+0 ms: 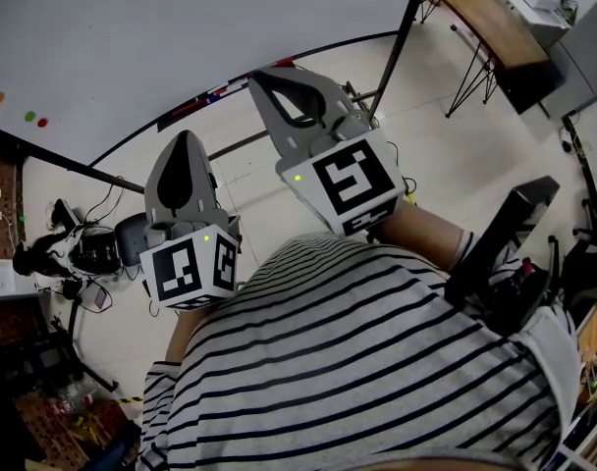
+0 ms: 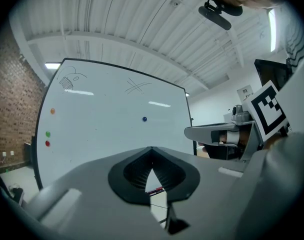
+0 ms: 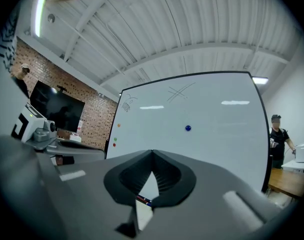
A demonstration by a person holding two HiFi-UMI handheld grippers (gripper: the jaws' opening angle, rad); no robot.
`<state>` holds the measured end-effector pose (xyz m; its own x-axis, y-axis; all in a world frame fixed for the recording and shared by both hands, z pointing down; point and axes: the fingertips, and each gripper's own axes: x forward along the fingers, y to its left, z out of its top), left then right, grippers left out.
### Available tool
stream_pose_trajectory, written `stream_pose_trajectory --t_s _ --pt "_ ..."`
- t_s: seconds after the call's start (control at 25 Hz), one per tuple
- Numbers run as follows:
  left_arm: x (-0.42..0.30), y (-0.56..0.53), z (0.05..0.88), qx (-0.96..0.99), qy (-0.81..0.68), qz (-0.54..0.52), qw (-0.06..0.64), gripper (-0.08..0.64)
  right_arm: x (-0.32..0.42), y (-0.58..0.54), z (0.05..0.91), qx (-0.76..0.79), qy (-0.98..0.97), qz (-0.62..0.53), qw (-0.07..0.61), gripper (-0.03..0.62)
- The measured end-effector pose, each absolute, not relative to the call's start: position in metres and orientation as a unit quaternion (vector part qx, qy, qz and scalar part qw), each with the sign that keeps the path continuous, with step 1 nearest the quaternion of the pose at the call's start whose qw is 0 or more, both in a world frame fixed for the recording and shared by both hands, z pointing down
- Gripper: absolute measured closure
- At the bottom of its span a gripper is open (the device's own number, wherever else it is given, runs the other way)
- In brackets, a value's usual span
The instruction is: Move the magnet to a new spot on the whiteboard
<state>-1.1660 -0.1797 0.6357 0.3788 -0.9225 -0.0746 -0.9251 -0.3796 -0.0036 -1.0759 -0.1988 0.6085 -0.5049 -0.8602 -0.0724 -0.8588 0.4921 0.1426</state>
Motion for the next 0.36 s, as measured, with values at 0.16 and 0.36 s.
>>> stream_pose_trajectory --t_s 0.16,0.36 --pt "-1.159 -0.183 0.637 -0.831 0.556 0.022 0.011 0.543 -1.073 -0.203 0.611 0.496 -0.865 -0.075 0.005 0.592" --pt "-1.131 -0.190 0.642 -0.832 0.554 0.017 0.002 0.544 -1.048 -0.211 0.618 0.493 -0.867 -0.065 0.015 0.592"
